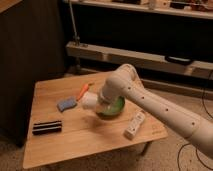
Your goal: Place the ceramic cup in the ceramic bowl
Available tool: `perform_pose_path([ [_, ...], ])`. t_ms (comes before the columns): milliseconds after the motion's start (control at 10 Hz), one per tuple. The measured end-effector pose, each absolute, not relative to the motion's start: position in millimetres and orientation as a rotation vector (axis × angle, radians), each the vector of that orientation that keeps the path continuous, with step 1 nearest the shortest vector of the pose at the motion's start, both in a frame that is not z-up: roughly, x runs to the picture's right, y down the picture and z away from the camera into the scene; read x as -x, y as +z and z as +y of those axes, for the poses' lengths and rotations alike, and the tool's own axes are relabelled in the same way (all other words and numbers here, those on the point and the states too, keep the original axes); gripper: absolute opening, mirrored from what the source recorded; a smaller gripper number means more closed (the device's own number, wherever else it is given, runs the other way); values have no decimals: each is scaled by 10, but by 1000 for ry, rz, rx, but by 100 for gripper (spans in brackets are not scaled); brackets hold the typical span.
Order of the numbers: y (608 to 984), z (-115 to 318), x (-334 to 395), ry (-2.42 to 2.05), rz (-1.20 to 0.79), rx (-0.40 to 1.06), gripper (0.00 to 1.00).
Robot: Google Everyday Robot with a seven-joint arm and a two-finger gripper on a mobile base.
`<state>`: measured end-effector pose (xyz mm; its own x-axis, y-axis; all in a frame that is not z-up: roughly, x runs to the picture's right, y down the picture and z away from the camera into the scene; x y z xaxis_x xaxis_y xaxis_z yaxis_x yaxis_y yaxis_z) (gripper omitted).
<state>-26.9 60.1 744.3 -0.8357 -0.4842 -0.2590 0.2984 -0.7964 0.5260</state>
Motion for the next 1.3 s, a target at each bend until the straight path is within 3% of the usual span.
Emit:
perform_pose_path([
  [600,7812,668,-1,-2547,-622,-371,0],
  [1300,7947,693,-158,-2493,-588,-370,0],
])
